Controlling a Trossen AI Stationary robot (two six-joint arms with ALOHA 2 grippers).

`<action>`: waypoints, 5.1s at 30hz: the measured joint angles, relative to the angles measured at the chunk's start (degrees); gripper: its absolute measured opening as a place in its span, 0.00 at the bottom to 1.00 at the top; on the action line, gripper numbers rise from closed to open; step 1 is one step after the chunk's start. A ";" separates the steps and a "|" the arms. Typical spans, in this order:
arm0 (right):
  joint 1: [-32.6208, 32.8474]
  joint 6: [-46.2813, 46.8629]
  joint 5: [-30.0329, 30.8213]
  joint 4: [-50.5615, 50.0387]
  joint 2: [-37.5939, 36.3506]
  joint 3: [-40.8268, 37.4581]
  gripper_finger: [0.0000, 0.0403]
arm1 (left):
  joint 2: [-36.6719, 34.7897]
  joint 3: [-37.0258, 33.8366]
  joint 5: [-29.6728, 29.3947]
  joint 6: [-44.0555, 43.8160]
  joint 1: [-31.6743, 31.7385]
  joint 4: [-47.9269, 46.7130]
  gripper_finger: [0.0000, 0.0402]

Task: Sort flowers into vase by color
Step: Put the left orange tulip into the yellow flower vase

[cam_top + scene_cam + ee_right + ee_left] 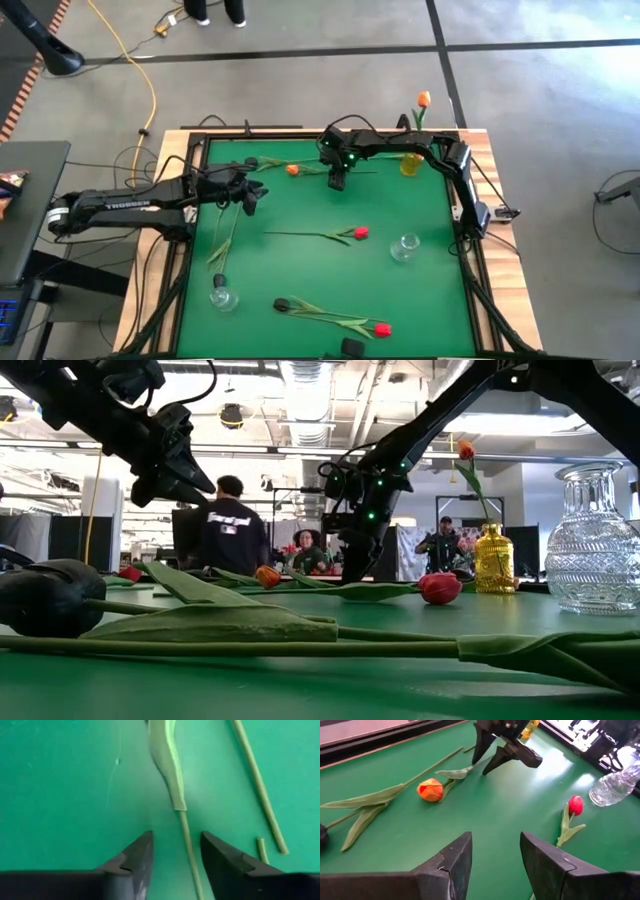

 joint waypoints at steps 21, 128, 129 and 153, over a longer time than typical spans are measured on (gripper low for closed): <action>0.11 6.82 -4.06 -8.37 -9.51 5.44 0.04 | 0.00 0.00 -1.59 0.22 0.00 0.19 0.39; -14.03 23.28 38.93 74.92 -82.93 -76.43 0.04 | 0.02 0.00 -22.25 -2.01 0.01 4.98 0.39; -13.86 23.27 38.93 74.36 -82.88 -76.42 0.04 | 0.02 0.00 -22.29 -2.01 0.01 4.97 0.39; -12.96 19.31 38.66 67.01 -82.94 -76.41 0.20 | 0.02 -0.02 -21.80 -2.28 0.02 4.96 0.39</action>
